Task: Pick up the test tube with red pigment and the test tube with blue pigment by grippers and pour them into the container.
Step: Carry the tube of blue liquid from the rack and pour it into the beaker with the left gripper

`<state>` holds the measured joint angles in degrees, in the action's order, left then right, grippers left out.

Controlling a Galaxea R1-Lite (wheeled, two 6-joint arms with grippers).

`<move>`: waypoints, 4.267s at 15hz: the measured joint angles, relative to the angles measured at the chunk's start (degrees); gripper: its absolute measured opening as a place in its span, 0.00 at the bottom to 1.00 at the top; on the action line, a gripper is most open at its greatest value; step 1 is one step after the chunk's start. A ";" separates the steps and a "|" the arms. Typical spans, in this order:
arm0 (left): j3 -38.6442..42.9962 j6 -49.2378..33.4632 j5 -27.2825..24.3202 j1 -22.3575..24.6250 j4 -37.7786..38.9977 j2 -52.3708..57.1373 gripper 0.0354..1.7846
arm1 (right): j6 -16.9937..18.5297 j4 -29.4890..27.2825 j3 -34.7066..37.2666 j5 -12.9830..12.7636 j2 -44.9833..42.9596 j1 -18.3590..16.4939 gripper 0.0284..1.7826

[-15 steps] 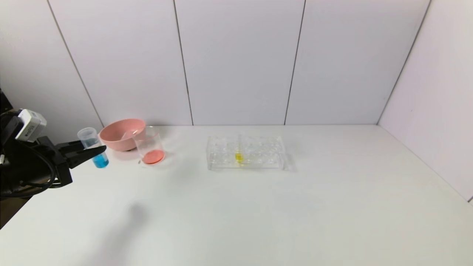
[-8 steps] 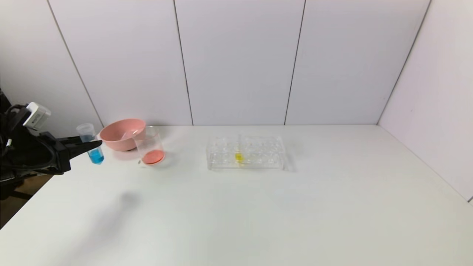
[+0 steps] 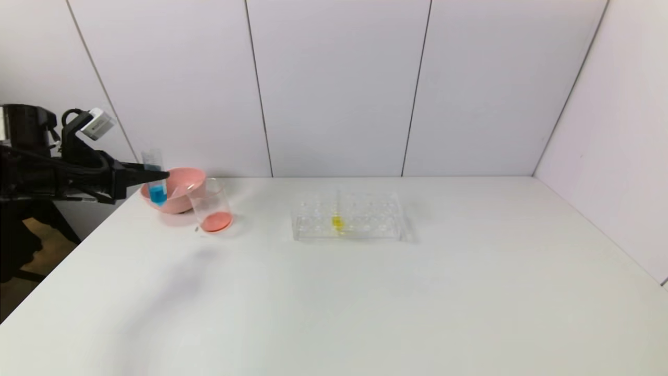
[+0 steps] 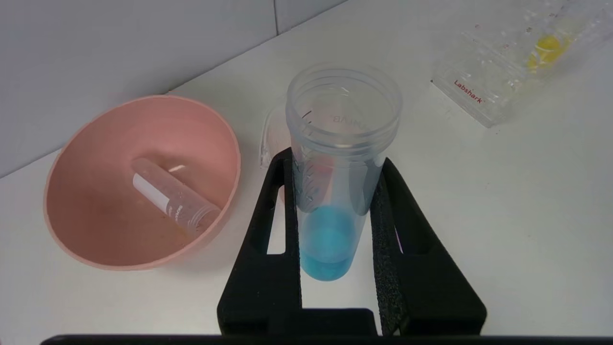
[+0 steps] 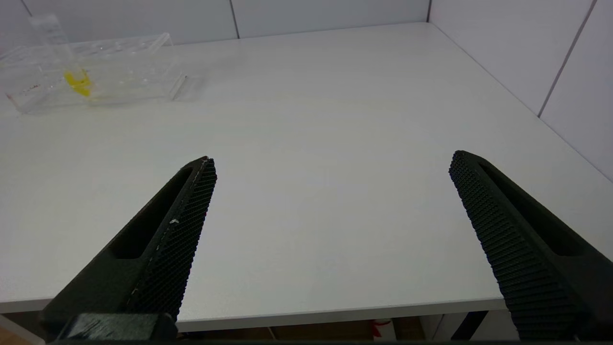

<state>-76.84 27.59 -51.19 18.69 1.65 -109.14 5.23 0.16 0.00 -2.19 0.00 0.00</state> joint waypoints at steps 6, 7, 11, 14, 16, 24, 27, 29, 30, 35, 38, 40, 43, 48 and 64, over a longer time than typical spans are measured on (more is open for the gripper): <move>-24.62 9.01 7.86 -3.21 -30.24 -7.28 0.23 | 0.02 0.00 0.00 0.00 0.00 0.00 1.00; -28.34 10.06 9.48 -3.64 -34.66 -8.22 0.23 | 0.02 0.00 0.00 0.00 0.00 0.00 1.00; -36.45 14.14 16.93 -5.74 -45.87 -10.45 0.23 | 0.02 0.00 0.00 0.00 0.00 0.00 1.00; -37.50 17.42 20.87 -6.88 -46.10 -10.84 0.23 | 0.02 0.00 0.00 0.02 0.00 0.00 1.00; -37.79 21.14 24.65 -7.47 -46.15 -10.90 0.23 | 0.04 0.00 0.00 0.00 0.00 0.00 1.00; -39.03 34.87 36.50 -11.47 -46.60 -11.45 0.23 | 0.00 0.00 0.00 0.00 0.00 0.00 1.00; -39.07 37.71 39.97 -13.18 -46.07 -11.82 0.23 | 0.00 0.00 0.00 0.00 0.00 0.00 1.00; -39.10 39.00 42.07 -14.64 -44.67 -12.03 0.23 | 0.02 0.00 0.00 0.00 0.00 0.00 1.00; -39.10 39.50 43.06 -15.42 -44.47 -12.11 0.23 | 0.00 0.00 0.00 0.00 0.00 0.00 1.00; -39.10 43.44 53.20 -18.69 -43.76 -12.17 0.23 | 0.00 0.00 0.00 0.00 0.00 0.00 1.00; -39.10 44.43 56.59 -19.90 -43.76 -12.24 0.23 | 0.00 0.00 0.00 0.00 0.00 0.00 1.00; -39.10 45.09 58.73 -20.53 -44.01 -12.47 0.23 | 0.02 0.00 0.00 0.00 0.00 0.00 1.00; -39.10 45.67 60.26 -21.55 -44.62 -12.69 0.23 | 0.02 0.00 0.00 0.00 0.00 0.00 1.00; -39.10 47.03 64.85 -23.17 -46.76 -13.00 0.23 | 0.02 0.00 0.00 0.00 0.00 0.00 1.00; -39.10 48.46 71.19 -24.47 -45.96 -15.08 0.23 | 0.02 0.00 0.00 0.00 0.00 0.00 1.00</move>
<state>-115.93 76.04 20.00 -5.78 -44.31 -124.22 5.25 0.16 0.00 -2.19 0.00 0.00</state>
